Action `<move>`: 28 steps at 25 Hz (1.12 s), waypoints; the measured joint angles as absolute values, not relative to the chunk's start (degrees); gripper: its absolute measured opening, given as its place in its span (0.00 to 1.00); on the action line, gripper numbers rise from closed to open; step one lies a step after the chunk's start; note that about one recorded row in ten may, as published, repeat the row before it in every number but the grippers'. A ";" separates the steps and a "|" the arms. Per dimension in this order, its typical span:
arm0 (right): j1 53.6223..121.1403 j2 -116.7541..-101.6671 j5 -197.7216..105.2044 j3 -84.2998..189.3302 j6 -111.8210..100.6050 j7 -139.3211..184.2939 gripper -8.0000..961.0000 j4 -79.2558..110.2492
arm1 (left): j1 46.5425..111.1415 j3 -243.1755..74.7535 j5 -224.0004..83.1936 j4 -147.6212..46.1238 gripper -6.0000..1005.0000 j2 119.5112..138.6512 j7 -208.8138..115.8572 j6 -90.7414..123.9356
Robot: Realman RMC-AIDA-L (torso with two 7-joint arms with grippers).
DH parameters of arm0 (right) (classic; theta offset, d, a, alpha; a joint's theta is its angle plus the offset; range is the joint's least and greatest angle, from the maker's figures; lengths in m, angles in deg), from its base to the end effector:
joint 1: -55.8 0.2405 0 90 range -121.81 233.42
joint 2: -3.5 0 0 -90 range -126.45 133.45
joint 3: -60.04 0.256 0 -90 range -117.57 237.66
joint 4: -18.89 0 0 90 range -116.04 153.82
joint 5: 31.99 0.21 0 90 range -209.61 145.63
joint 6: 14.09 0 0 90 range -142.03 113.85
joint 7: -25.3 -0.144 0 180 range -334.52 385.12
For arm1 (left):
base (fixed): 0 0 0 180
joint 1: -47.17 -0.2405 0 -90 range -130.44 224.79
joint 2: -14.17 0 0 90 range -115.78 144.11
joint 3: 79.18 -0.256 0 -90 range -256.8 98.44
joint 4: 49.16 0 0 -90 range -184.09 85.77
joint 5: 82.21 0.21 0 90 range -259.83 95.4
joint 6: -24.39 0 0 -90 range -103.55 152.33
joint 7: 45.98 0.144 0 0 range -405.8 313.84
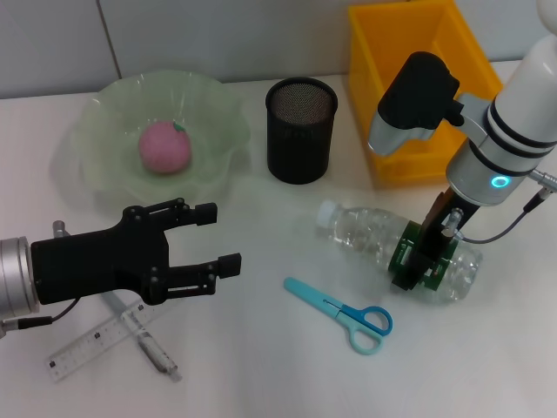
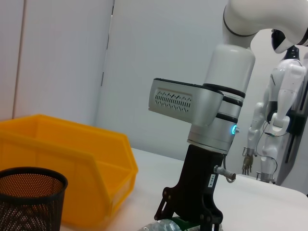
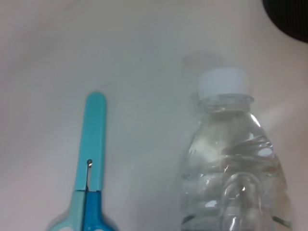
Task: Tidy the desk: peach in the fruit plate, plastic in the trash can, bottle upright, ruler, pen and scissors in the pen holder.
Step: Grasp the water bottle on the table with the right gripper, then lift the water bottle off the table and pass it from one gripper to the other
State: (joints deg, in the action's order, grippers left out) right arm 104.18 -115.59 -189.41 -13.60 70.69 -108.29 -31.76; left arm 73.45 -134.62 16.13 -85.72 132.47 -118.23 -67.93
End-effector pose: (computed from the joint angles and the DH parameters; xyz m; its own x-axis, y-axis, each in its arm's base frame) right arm 0.2060 0.3831 -0.0269 0.6996 -0.5608 0.4427 -0.4331 -0.8257 -0.3615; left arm -0.2428 0.3063 -0.0154 0.7841 0.2223 0.5794 0.3153 -0.9469 -0.0634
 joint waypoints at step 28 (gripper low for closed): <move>104.48 -115.59 -189.29 -13.61 70.28 -108.33 0.82 -32.25 | 73.53 -134.37 16.04 -86.07 0.81 132.46 -118.23 -68.07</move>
State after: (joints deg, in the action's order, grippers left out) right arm 104.48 -115.59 -189.29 -13.61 70.28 -108.33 -32.25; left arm 73.53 -134.37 16.04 -86.07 132.46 -118.23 -68.07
